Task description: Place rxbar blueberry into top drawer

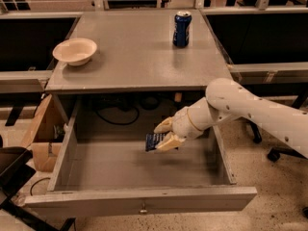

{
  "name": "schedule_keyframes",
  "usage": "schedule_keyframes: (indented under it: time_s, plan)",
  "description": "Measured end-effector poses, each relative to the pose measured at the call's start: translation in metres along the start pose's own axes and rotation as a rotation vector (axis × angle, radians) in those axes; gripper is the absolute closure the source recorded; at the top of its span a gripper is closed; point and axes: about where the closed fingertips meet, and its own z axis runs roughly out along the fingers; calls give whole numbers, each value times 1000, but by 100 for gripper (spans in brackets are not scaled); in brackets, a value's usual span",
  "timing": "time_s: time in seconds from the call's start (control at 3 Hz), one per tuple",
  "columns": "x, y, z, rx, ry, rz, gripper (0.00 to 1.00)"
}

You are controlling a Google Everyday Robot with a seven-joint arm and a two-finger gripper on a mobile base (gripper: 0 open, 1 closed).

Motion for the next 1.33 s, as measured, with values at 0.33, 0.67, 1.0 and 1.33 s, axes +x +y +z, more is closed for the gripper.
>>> schedule_keyframes:
  time_s: [0.33,0.67,1.0,1.33]
  plan:
    - [21,-7,12,0,-60,68,100]
    - [22,-7,15,-5,-64,72,81]
    - [22,-7,15,-5,-64,72,58]
    - [22,-7,15,-5,-64,72,35]
